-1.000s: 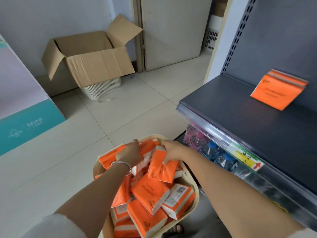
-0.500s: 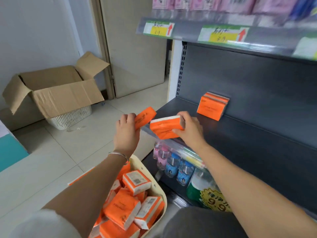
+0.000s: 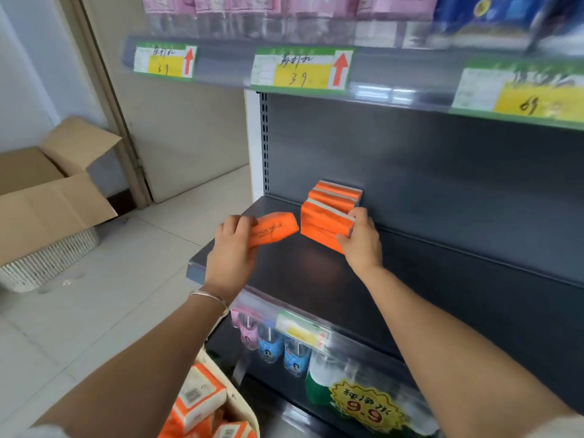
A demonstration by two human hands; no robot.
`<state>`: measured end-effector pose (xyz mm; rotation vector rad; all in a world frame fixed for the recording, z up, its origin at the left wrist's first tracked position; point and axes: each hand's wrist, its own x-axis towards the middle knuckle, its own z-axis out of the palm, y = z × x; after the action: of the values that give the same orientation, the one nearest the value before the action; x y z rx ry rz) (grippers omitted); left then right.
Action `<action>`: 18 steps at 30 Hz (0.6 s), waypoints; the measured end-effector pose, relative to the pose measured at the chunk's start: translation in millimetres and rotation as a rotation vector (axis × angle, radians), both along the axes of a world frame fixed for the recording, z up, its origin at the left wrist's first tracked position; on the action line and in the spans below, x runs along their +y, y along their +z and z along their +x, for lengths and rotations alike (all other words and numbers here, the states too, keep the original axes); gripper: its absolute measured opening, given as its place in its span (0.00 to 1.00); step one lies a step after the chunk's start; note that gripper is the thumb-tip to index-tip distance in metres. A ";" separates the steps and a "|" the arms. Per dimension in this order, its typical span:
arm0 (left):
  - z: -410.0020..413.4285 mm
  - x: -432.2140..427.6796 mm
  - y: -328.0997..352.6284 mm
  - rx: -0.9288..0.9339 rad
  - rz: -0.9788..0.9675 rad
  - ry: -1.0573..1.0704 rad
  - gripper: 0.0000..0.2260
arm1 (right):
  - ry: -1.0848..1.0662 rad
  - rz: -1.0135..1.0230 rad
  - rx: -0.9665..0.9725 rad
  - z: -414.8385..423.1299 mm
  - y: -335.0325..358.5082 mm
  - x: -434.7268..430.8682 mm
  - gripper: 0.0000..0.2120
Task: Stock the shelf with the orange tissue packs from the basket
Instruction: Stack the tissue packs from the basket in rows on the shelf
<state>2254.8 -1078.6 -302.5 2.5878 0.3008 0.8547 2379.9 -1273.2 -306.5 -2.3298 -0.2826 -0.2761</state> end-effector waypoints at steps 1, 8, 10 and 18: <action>6.0 0.7 -3.1 0.001 0.002 -0.015 0.15 | -0.006 -0.004 -0.001 7.3 -0.2 3.1 0.20; 32.5 6.9 -15.6 -0.031 0.099 -0.126 0.18 | -0.184 -0.197 0.012 36.1 -5.9 13.9 0.24; 34.5 7.9 -18.1 -0.043 0.151 -0.151 0.21 | -0.231 -0.227 -0.115 31.8 -5.6 14.2 0.26; 29.0 5.2 -28.2 -0.121 0.322 -0.282 0.22 | 0.351 0.274 0.525 9.4 26.0 39.2 0.19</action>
<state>2283.8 -1073.4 -330.6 2.7587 -0.2523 1.0171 2389.3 -1234.1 -280.4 -1.9517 -0.3553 0.4385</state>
